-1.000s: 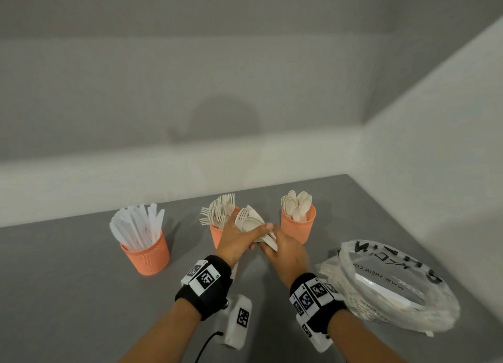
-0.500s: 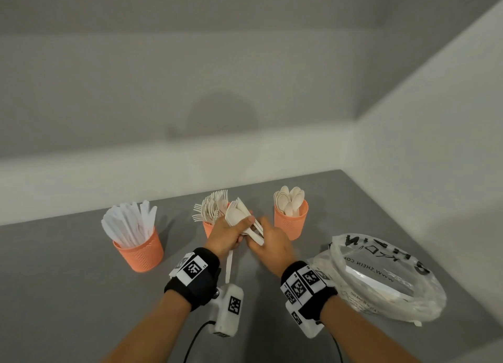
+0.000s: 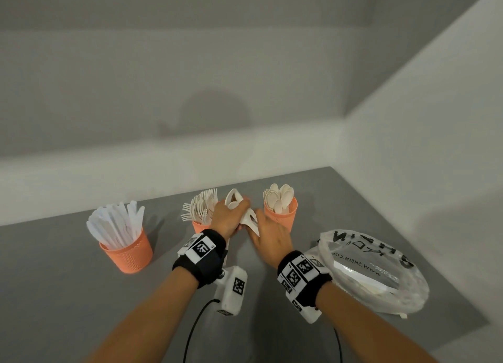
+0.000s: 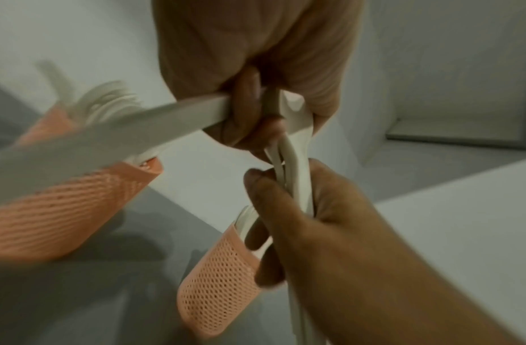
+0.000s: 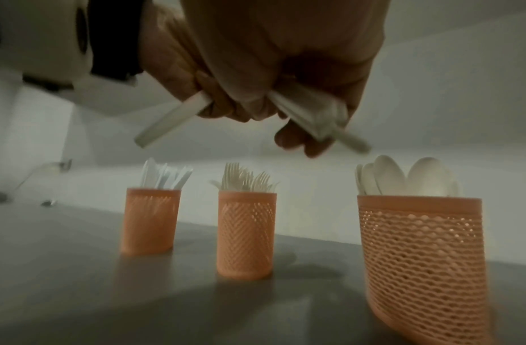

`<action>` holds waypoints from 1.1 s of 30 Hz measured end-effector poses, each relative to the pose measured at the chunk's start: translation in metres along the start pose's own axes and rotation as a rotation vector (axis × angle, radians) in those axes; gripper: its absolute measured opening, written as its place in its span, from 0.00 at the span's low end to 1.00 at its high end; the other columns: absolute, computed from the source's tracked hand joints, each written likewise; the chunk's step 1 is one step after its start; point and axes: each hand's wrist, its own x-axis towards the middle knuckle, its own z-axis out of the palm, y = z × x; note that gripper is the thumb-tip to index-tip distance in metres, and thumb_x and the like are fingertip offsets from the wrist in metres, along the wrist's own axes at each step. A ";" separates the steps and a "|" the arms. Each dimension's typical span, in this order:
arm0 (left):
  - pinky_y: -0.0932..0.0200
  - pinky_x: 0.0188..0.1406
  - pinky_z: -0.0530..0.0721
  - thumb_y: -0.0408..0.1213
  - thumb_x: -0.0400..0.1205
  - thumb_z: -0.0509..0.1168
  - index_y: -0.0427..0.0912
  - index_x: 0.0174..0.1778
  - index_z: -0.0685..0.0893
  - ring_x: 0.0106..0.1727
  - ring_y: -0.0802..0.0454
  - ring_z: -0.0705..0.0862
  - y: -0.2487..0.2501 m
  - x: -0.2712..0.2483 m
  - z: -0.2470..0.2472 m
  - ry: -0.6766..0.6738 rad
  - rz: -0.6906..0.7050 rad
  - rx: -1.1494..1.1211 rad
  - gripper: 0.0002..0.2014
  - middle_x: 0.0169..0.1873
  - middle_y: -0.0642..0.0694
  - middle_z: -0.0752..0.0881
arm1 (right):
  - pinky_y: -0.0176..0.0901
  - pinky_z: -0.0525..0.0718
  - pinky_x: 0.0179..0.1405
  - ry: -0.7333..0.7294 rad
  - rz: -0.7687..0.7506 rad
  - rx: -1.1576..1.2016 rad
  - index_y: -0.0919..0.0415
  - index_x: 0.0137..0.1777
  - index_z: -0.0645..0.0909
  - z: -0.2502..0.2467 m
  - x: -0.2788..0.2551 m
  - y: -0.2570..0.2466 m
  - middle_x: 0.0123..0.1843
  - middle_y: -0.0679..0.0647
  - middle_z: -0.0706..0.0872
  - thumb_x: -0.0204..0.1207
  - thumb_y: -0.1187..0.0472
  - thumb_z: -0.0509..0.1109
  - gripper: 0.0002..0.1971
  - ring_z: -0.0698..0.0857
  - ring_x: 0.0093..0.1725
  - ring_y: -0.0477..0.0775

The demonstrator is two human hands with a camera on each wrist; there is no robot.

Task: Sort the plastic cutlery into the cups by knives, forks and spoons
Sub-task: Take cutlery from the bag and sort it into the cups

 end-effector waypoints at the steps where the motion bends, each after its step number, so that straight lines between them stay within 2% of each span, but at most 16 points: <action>1: 0.61 0.22 0.79 0.38 0.74 0.67 0.38 0.36 0.81 0.23 0.53 0.80 0.003 0.002 0.004 0.007 0.046 0.029 0.07 0.29 0.42 0.82 | 0.50 0.80 0.41 0.010 0.025 0.094 0.65 0.60 0.73 -0.005 0.004 0.000 0.50 0.60 0.86 0.80 0.58 0.63 0.13 0.86 0.47 0.62; 3: 0.51 0.42 0.83 0.42 0.71 0.69 0.38 0.40 0.83 0.37 0.47 0.84 0.008 0.007 0.013 0.024 0.137 0.076 0.10 0.35 0.42 0.86 | 0.41 0.76 0.42 0.028 0.101 0.323 0.66 0.62 0.72 -0.014 0.016 -0.004 0.49 0.56 0.84 0.77 0.66 0.65 0.14 0.84 0.48 0.56; 5: 0.52 0.49 0.82 0.44 0.75 0.70 0.40 0.44 0.82 0.43 0.47 0.85 0.016 0.008 0.023 0.019 0.217 0.129 0.11 0.40 0.42 0.87 | 0.35 0.76 0.48 0.036 0.156 0.480 0.66 0.68 0.70 -0.020 0.029 -0.006 0.52 0.55 0.83 0.77 0.70 0.63 0.19 0.82 0.52 0.53; 7: 0.53 0.52 0.83 0.48 0.74 0.71 0.40 0.51 0.81 0.48 0.47 0.85 0.022 0.014 0.031 0.012 0.257 0.110 0.17 0.46 0.43 0.87 | 0.40 0.80 0.59 0.082 0.180 0.577 0.60 0.71 0.72 -0.020 0.040 -0.001 0.58 0.57 0.85 0.78 0.67 0.62 0.20 0.83 0.59 0.54; 8: 0.53 0.53 0.83 0.49 0.73 0.72 0.40 0.54 0.81 0.49 0.48 0.84 0.026 0.015 0.033 0.024 0.257 0.085 0.20 0.47 0.44 0.86 | 0.46 0.82 0.61 0.128 0.199 0.610 0.54 0.68 0.75 -0.019 0.044 0.002 0.57 0.55 0.86 0.78 0.62 0.63 0.19 0.84 0.59 0.54; 10: 0.55 0.51 0.83 0.52 0.71 0.73 0.44 0.51 0.82 0.46 0.51 0.82 0.032 0.018 0.034 0.057 0.251 0.057 0.20 0.44 0.46 0.84 | 0.51 0.85 0.54 0.223 0.246 0.557 0.42 0.58 0.78 -0.019 0.052 0.011 0.47 0.47 0.87 0.73 0.45 0.61 0.15 0.85 0.52 0.52; 12: 0.58 0.43 0.80 0.53 0.71 0.71 0.47 0.39 0.81 0.37 0.54 0.79 0.034 0.017 0.030 0.062 0.254 0.007 0.13 0.34 0.49 0.82 | 0.50 0.86 0.46 0.306 0.263 0.540 0.45 0.51 0.79 -0.022 0.059 0.017 0.39 0.46 0.86 0.69 0.39 0.63 0.15 0.86 0.45 0.53; 13: 0.60 0.39 0.77 0.51 0.76 0.68 0.47 0.35 0.81 0.33 0.56 0.77 0.036 0.017 0.026 0.067 0.259 -0.018 0.12 0.29 0.51 0.79 | 0.46 0.85 0.43 0.356 0.279 0.600 0.48 0.48 0.80 -0.024 0.063 0.019 0.37 0.48 0.85 0.70 0.40 0.66 0.14 0.86 0.42 0.54; 15: 0.64 0.32 0.72 0.47 0.84 0.58 0.45 0.32 0.81 0.27 0.59 0.74 0.036 0.025 0.015 0.121 0.252 -0.094 0.16 0.25 0.50 0.75 | 0.27 0.80 0.36 0.453 0.330 0.751 0.56 0.45 0.81 -0.028 0.072 0.027 0.34 0.47 0.82 0.74 0.48 0.71 0.11 0.83 0.38 0.51; 17: 0.68 0.25 0.70 0.45 0.87 0.51 0.44 0.31 0.79 0.21 0.64 0.72 0.038 0.038 -0.001 0.220 0.245 -0.179 0.21 0.24 0.48 0.75 | 0.19 0.75 0.30 0.546 0.344 0.863 0.63 0.44 0.79 -0.033 0.081 0.037 0.33 0.46 0.80 0.75 0.54 0.72 0.11 0.80 0.34 0.44; 19: 0.68 0.25 0.73 0.44 0.88 0.49 0.43 0.30 0.76 0.19 0.64 0.74 0.040 0.051 -0.019 0.309 0.287 -0.190 0.21 0.24 0.46 0.76 | 0.22 0.76 0.32 0.647 0.340 0.925 0.65 0.41 0.76 -0.036 0.091 0.049 0.31 0.48 0.78 0.75 0.56 0.72 0.12 0.78 0.32 0.41; 21: 0.63 0.31 0.77 0.45 0.88 0.48 0.44 0.30 0.76 0.24 0.60 0.77 0.037 0.062 -0.036 0.346 0.351 -0.074 0.22 0.25 0.46 0.78 | 0.27 0.75 0.31 0.693 0.345 0.970 0.63 0.37 0.73 -0.034 0.099 0.057 0.28 0.50 0.74 0.75 0.56 0.73 0.13 0.75 0.28 0.38; 23: 0.59 0.38 0.78 0.46 0.88 0.47 0.46 0.29 0.77 0.28 0.60 0.79 0.031 0.070 -0.050 0.363 0.401 0.055 0.23 0.26 0.48 0.80 | 0.29 0.74 0.29 0.725 0.364 0.980 0.62 0.34 0.70 -0.030 0.103 0.063 0.26 0.51 0.72 0.75 0.56 0.73 0.16 0.73 0.24 0.38; 27: 0.55 0.40 0.77 0.47 0.88 0.47 0.48 0.29 0.76 0.28 0.59 0.78 0.010 0.081 -0.061 0.355 0.436 0.185 0.22 0.25 0.49 0.80 | 0.31 0.74 0.25 0.733 0.431 1.010 0.58 0.30 0.69 -0.018 0.108 0.070 0.25 0.51 0.72 0.75 0.59 0.72 0.17 0.73 0.20 0.37; 30: 0.60 0.37 0.76 0.47 0.87 0.47 0.45 0.31 0.77 0.26 0.61 0.76 -0.006 0.086 -0.065 0.312 0.444 0.246 0.23 0.24 0.49 0.79 | 0.30 0.73 0.23 0.710 0.490 1.013 0.56 0.28 0.68 -0.006 0.105 0.074 0.24 0.51 0.73 0.76 0.58 0.71 0.18 0.74 0.18 0.37; 33: 0.73 0.34 0.73 0.50 0.85 0.46 0.41 0.32 0.77 0.27 0.63 0.76 -0.020 0.088 -0.068 0.268 0.457 0.352 0.23 0.25 0.48 0.79 | 0.26 0.72 0.22 0.685 0.506 0.986 0.57 0.28 0.67 0.002 0.102 0.076 0.24 0.50 0.73 0.76 0.57 0.71 0.19 0.74 0.19 0.37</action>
